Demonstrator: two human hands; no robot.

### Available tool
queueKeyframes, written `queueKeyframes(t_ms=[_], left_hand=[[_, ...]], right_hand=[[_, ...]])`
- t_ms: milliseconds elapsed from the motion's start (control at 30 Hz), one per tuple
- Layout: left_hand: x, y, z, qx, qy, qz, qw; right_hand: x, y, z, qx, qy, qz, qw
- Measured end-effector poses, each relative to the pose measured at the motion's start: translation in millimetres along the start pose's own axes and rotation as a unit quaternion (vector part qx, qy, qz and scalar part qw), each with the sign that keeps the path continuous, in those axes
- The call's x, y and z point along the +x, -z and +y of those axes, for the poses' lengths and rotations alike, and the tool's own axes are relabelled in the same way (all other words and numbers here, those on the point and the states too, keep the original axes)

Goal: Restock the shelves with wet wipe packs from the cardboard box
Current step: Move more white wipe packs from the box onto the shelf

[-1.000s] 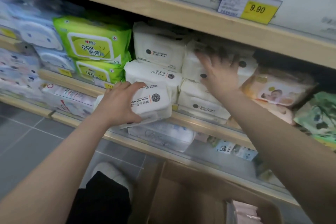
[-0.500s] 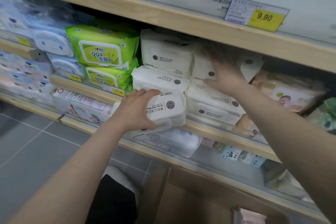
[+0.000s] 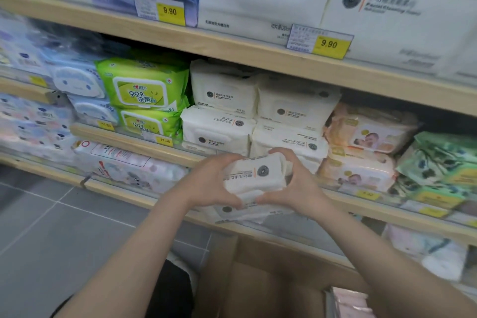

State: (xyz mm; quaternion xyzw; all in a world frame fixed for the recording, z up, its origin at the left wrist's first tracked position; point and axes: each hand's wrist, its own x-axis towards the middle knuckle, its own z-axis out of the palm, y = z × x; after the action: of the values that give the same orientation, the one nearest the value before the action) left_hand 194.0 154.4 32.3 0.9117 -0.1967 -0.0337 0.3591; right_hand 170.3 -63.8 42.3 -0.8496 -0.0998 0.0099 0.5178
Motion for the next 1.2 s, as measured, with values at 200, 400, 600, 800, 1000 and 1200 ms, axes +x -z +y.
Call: queueKeyframes(t_ms=[200,400,600,800,1000,1200], left_hand=[[-5.7,7.9,6.7,-0.159,0.151,0.267,0.938],[27.3,50.3,2.4,-0.243,0.144,0.384,0.879],[86.5,87.5,-33.3,-0.141,0.132,0.365,0.911],[99.1,79.9,-51.6,-0.098,0.134,0.365,0.916],[88.1,72.3,-49.3,-0.131,0.148,0.343,0.918],[44.7,14.6,-28.0,-0.145,0.174,0.287,0.931]], right_hand=[[16.9,14.9,-31.0,0.01,0.033,0.087,0.996],[90.5,-5.9,-54.7,0.046,0.068,0.125,0.989],[160.5,-23.6,-47.6,-0.063,0.056,0.158,0.984],[171.1,-26.6,-27.9,-0.083,0.081,0.196,0.974],[152.4,-14.7,-30.7,-0.097,0.046,0.163,0.981],[66.5,27.9,-16.4,-0.137,0.041,0.131,0.981]])
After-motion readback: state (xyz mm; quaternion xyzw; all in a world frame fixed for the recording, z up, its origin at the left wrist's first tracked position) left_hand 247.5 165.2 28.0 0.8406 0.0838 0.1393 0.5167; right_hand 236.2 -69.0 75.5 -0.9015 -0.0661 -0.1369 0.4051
